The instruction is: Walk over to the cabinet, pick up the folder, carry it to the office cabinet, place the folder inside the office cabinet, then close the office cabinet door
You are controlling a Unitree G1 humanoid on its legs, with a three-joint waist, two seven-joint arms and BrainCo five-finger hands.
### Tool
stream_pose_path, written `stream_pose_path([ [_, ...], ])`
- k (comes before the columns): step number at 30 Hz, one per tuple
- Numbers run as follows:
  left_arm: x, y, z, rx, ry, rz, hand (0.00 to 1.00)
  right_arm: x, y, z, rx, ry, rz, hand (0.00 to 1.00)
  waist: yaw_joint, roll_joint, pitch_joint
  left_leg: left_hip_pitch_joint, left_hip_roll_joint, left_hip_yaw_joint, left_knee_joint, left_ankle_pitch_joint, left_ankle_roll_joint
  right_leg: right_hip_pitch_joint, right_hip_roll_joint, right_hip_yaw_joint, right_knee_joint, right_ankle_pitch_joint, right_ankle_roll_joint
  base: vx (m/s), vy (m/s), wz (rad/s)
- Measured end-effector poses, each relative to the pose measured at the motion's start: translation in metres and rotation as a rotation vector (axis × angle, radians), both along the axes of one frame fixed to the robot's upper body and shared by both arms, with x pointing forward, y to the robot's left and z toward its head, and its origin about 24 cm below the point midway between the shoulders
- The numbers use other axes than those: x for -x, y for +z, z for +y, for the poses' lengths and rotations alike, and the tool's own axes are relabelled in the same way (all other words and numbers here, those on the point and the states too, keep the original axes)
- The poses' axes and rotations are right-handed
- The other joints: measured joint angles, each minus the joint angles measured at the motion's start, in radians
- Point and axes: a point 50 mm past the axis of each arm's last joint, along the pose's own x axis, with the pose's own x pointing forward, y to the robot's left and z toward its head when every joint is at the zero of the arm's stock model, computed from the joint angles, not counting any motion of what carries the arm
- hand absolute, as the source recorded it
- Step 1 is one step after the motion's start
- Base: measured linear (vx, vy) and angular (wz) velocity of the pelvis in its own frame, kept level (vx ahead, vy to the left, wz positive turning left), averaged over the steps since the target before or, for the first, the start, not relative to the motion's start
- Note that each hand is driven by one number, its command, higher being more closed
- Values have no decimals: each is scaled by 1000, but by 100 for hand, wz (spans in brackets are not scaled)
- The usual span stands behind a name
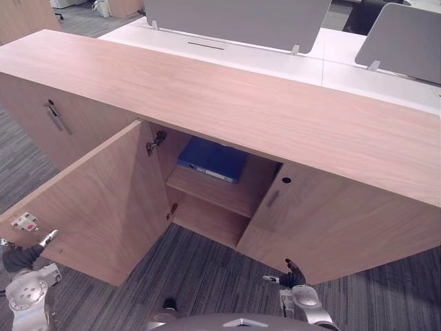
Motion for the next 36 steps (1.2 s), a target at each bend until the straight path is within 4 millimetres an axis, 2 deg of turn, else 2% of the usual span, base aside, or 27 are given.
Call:
stream_pose_path([
  [8,17,-31,-28,101,-34,94,0,4,-2,0,15,18,14,0,-3,14,-10,3,0,17,0,3,4,-10,-1,22,0,12,6,-22,6,-7],
  [10,22,-40,-40,137,-71,129,0,7,-3,0,6,9,22,0,-3,28,-13,2,-1,20,0,6,7,-15,-3,26,0,17,10,-46,17,-3],
  [13,25,-46,-51,162,-105,149,0,13,-5,2,0,5,38,0,-4,35,-15,2,0,20,0,10,10,-17,-3,28,1,18,11,-50,7,-1],
  [19,39,-69,-90,272,-213,236,0,19,-8,-1,0,-17,62,0,-14,41,-19,-1,1,39,0,13,5,-46,-2,80,16,25,9,-73,27,-11],
  [22,49,-81,-114,340,-289,290,0,20,-8,2,-11,-20,64,0,-35,41,-21,-10,-5,41,0,12,6,-75,-2,116,33,20,16,-78,47,-14],
  [27,32,-85,-165,429,-541,287,0,28,-12,7,-24,-24,86,0,-81,52,-34,-13,-16,53,0,10,9,-103,0,182,32,25,5,-50,54,-24],
  [28,28,-86,-184,453,-613,290,0,30,-13,7,-24,-25,91,0,-98,55,-43,-12,-16,70,0,9,10,-112,0,195,29,32,-5,-24,61,-31],
  [30,23,-86,-197,473,-661,279,0,33,-14,7,-25,-27,100,0,-111,56,-54,-11,-15,82,0,8,11,-118,2,207,21,38,-15,-15,48,-35],
  [31,12,-83,-208,474,-723,257,0,36,-14,7,-26,-29,106,0,-122,57,-58,-4,-12,96,0,7,13,-117,5,217,16,43,-22,-6,33,-30],
  [33,0,-79,-214,454,-767,237,0,36,-14,7,-26,-30,104,0,-130,57,-61,5,-11,104,0,5,15,-117,6,222,15,46,-27,-6,26,-30],
  [34,-11,-75,-218,436,-797,218,0,36,-14,7,-24,-30,104,0,-147,58,-68,7,-8,113,0,4,15,-117,11,237,7,47,-28,1,17,-26],
  [36,-21,-73,-220,420,-817,205,0,35,-14,5,-20,-30,104,0,-154,60,-72,9,-6,126,0,1,14,-120,14,246,-1,50,-32,14,15,-23],
])
